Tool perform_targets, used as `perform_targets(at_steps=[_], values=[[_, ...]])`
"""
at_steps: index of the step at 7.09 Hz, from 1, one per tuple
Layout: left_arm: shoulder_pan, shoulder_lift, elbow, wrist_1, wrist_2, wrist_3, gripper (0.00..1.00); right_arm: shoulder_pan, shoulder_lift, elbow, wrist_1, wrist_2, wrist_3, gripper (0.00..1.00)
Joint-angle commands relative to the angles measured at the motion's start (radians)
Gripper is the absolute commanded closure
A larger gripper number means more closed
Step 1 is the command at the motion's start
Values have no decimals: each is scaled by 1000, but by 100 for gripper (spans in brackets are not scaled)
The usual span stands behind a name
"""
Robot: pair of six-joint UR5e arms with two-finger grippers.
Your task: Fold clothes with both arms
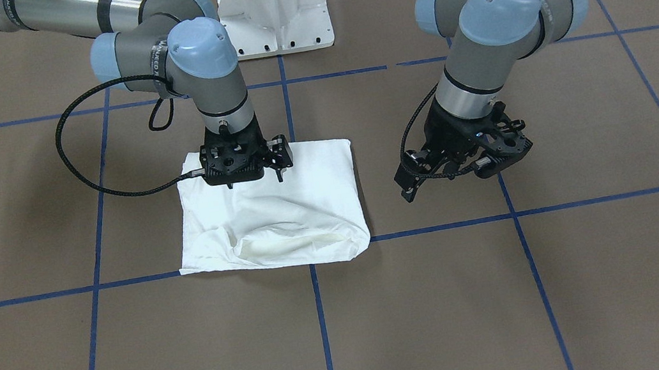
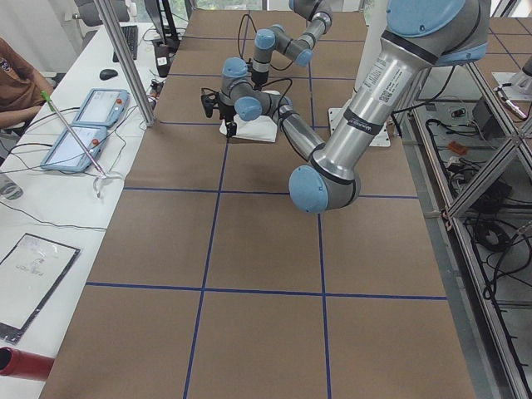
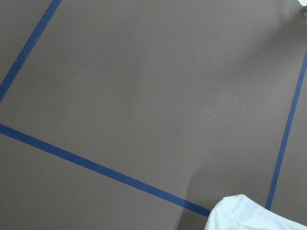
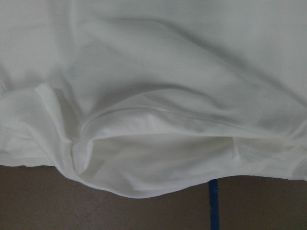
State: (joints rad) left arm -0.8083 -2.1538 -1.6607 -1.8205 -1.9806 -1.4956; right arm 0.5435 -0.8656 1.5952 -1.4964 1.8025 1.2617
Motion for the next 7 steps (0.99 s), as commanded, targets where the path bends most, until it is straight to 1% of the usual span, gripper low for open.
perform_targets(at_steps=[1,3,5,7], values=[[-2,31,-10,6,0,26,1,3,3,-1,5,-3,-7,0],[-2,43,-8,18,2,35,1,22,5,-18,7,-2,-36,0],[-2,43,-8,26,0,35,1,42,20,-78,8,0,-74,0],[0,43,-8,30,0,35,1,59,101,-205,12,3,-79,0]])
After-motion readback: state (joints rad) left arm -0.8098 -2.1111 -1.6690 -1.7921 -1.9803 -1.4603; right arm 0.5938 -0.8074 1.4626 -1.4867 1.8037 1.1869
